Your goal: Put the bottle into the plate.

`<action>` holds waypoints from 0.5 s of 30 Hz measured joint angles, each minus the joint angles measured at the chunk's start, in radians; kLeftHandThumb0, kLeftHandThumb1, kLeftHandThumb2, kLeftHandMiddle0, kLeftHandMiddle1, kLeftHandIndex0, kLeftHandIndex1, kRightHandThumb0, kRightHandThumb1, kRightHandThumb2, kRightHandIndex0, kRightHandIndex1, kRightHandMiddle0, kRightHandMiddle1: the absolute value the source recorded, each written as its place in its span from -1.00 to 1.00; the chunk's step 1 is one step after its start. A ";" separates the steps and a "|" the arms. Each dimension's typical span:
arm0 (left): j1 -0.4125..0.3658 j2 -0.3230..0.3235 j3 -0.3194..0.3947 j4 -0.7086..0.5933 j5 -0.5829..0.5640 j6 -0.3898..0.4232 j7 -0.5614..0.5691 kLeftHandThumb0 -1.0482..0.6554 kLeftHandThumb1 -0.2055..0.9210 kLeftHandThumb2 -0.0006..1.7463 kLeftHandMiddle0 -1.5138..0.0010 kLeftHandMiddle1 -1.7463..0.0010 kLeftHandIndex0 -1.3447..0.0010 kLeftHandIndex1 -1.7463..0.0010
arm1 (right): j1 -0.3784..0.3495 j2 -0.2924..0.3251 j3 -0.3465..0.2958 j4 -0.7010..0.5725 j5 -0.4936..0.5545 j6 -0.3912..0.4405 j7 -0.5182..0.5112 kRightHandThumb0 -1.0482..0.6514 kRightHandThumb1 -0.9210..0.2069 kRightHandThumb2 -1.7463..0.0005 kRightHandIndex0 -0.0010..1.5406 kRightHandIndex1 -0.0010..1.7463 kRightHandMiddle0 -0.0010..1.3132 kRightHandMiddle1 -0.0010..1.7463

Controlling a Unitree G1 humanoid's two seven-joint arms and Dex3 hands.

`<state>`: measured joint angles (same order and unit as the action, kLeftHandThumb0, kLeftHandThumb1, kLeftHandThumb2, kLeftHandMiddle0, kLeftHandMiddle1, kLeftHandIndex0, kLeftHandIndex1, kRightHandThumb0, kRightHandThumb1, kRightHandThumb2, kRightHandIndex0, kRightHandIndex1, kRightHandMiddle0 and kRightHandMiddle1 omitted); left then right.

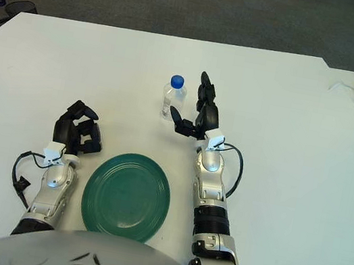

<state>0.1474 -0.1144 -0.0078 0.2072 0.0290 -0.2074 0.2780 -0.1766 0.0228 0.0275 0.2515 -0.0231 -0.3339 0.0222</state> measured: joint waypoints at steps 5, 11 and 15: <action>0.000 0.000 0.000 0.000 0.000 0.000 0.001 -0.46 -0.53 0.87 -0.74 -1.00 -0.23 -1.00 | -0.003 -0.004 0.009 0.000 -0.012 0.010 -0.001 -0.71 -0.20 0.17 -0.97 -0.98 -1.00 -0.86; -0.003 0.000 0.004 0.004 -0.002 0.000 0.001 -0.46 -0.53 0.87 -0.74 -1.00 -0.23 -1.00 | -0.039 0.001 0.022 0.052 -0.043 0.013 -0.019 -0.77 -0.22 0.22 -0.96 -0.98 -1.00 -0.88; -0.005 0.000 0.006 0.006 -0.002 -0.002 0.002 -0.46 -0.54 0.87 -0.75 -1.00 -0.23 -1.00 | -0.077 0.005 0.025 0.118 -0.061 0.013 -0.038 -0.82 -0.26 0.26 -0.97 -0.98 -1.00 -0.87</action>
<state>0.1420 -0.1145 -0.0021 0.2136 0.0267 -0.2089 0.2798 -0.2534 0.0283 0.0521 0.3696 -0.0844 -0.3211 -0.0161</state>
